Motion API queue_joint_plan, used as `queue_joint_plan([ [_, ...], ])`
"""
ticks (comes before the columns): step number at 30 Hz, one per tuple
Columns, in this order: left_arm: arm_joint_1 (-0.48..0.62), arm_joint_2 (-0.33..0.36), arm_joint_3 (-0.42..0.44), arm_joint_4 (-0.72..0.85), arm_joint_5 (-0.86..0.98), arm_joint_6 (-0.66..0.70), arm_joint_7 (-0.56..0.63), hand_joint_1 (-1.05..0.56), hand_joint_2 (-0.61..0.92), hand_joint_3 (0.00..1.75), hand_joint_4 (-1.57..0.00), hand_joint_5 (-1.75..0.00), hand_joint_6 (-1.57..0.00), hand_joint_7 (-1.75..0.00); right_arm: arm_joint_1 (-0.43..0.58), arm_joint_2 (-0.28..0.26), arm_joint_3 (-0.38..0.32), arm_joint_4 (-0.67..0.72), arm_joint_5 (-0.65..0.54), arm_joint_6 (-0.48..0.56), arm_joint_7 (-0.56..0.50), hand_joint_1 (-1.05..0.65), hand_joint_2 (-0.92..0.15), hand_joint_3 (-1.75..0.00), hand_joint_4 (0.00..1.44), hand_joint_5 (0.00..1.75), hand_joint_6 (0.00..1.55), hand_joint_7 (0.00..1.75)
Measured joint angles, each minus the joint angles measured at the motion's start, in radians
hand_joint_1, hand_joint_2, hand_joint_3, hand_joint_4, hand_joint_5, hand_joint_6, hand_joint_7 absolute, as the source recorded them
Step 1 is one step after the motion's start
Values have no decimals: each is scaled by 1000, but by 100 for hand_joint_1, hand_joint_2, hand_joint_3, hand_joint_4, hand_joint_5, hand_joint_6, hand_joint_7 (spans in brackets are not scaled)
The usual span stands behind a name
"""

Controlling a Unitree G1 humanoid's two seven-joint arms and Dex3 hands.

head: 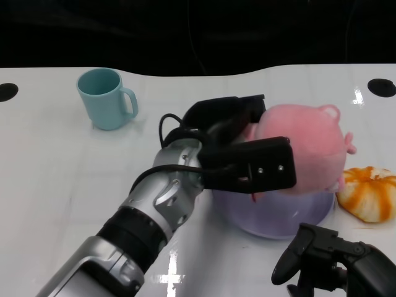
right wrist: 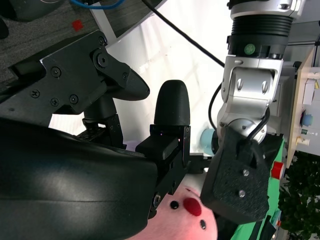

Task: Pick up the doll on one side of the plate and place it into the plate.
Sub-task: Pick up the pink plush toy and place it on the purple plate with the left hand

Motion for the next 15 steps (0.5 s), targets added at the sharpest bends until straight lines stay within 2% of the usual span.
queue_joint_plan([
  [1,-11,-6,-3,22,1,6,0,-23,59,83,-89,-175,-67,-159,0,1,0,0,0,0,-1,-16,-59,-106,62,169,55,140],
  [4,-32,-21,-6,75,-3,11,-5,-20,63,75,-87,-175,-65,-167,0,3,2,-1,0,0,-1,-16,-58,-107,62,169,55,140],
  [5,-33,-24,-2,87,-11,8,-11,-18,61,70,-79,-175,-68,-139,0,3,3,-1,0,0,-2,-16,-58,-107,62,169,55,140],
  [7,-33,-27,11,115,-45,-6,-36,-18,65,58,-72,-172,-74,-98,1,4,5,-1,-3,0,-2,-16,-57,-107,62,168,55,140],
  [8,-33,-26,19,125,-65,-19,-59,-27,75,40,-49,-136,-62,-61,1,4,6,-1,-4,0,-3,-17,-57,-107,63,168,56,140],
  [9,-33,-23,22,132,-77,-31,-84,-34,83,26,-37,-102,-55,-40,1,4,6,-2,-4,0,-5,-16,-57,-106,63,168,56,141],
  [10,-33,-17,21,137,-85,-44,-112,-41,88,21,-29,-78,-49,-25,1,4,6,-2,-4,0,-6,-16,-57,-106,64,168,56,140],
  [12,-33,-2,9,137,-84,-56,-150,-61,91,21,-8,-46,-28,-6,3,4,6,-3,-3,0,-6,-16,-58,-106,64,167,56,140],
  [15,-32,17,-23,122,-53,-58,-166,-82,92,30,-1,-12,-9,-1,7,5,6,-4,-3,0,-6,-17,-57,-106,63,168,56,140],
])
